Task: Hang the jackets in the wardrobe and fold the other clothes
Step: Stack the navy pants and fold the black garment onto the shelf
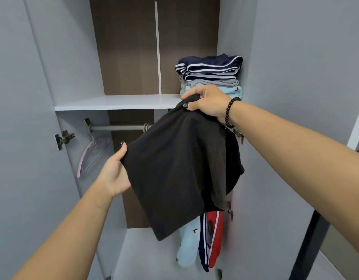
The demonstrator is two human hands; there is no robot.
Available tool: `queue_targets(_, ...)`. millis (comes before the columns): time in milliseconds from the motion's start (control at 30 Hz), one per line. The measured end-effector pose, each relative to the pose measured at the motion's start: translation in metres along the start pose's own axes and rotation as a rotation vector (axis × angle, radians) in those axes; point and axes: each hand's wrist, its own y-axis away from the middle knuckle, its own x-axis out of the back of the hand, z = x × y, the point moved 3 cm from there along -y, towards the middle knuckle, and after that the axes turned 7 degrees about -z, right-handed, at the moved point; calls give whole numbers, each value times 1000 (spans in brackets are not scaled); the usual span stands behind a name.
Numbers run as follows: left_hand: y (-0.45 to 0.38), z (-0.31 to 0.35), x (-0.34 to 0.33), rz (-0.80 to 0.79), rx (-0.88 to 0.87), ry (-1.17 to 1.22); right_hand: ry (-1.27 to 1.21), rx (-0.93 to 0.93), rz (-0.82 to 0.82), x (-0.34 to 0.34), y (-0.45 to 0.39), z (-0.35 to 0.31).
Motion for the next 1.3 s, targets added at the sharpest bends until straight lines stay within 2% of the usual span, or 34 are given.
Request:
queue_targets(100, 3, -5, -6, -67, -50, 110, -49, 10, 25, 6, 5, 5)
queue_targets(200, -3, 6, -16, 8, -137, 142, -142, 4, -11, 16, 15, 19)
queue_targets(267, -9, 16, -28, 99, -174, 12, -77, -26, -71, 22, 22, 33)
queue_targets(367, -18, 34, -44, 248, -292, -283, 295, -135, -126, 29, 29, 54)
queue_targets(433, -20, 47, -53, 258, -341, -443, 354, -189, -121, 33, 32, 61)
queue_targets(567, -18, 71, -56, 281, -395, -737, 406, -247, -12, 40, 32, 64)
queue_targets(667, -16, 80, -50, 344, -417, -850, 433, -230, 114, 46, 28, 59)
queue_targets(733, -14, 82, -47, 368, -429, -824, 404, -207, 183, 47, 26, 53)
queue_targets(833, -8, 89, -42, 390, -495, -642, 341, -106, 241, 47, 20, 39)
queue_targets(900, -5, 94, -38, 314, -517, -436, 181, 18, 241, 44, 17, 25)
queue_targets(967, -2, 90, -36, 160, -429, -322, 27, 126, 208, 38, 15, 13)
queue_targets(1033, -1, 78, -35, 94, -327, -376, -30, 182, 147, 28, 11, 7)
queue_targets(1067, 0, 74, -34, 119, -325, -413, -20, 186, 119, 24, 9, 8)
queue_targets(1167, 5, 79, -24, 342, -430, -430, 1, 153, 63, 15, 8, 17)
queue_targets(1300, 9, 90, -9, 446, -462, -719, 200, 133, 144, 8, 9, 24)
